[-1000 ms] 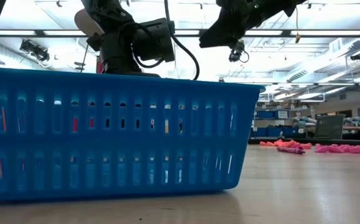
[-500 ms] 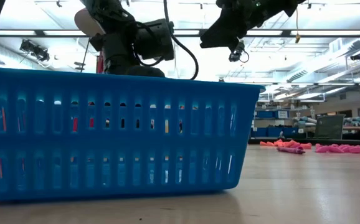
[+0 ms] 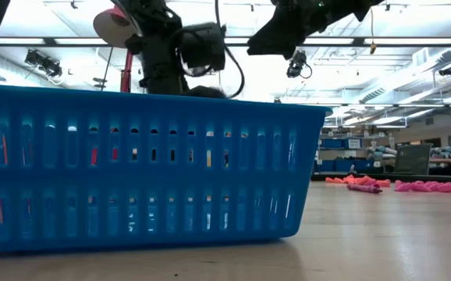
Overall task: Sort crayons
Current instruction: Put the black crayon into the black bin
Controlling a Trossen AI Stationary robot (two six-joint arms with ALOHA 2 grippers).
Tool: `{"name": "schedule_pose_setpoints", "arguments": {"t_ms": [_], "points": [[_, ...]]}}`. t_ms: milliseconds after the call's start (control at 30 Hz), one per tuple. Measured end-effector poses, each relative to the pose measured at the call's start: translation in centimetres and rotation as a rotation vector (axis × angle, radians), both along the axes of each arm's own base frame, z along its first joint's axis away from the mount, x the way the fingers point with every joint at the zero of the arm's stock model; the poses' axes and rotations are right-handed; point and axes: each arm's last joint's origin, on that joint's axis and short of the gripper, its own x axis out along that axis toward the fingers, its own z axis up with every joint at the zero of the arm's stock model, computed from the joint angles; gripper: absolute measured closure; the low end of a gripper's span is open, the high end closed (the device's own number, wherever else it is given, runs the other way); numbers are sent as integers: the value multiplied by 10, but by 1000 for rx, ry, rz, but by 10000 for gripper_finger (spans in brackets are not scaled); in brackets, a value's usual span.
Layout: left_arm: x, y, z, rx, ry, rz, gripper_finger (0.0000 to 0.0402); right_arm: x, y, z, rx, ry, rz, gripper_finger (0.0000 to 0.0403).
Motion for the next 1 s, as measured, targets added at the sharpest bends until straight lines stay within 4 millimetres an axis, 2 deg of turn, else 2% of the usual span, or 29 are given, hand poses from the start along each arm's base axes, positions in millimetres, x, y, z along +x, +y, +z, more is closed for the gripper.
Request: {"name": "schedule_pose_setpoints", "arguments": {"t_ms": [300, 667, 1000], "points": [[3, -6, -20, 5, 75, -35, 260, 0, -4, 3, 22, -28, -3, 241], [-2, -3, -23, 39, 129, -52, 260, 0, -4, 2, 28, -28, -6, 241], [-3, -1, -15, -34, 101, -9, 260, 0, -4, 2, 29, -27, -5, 241]]}}
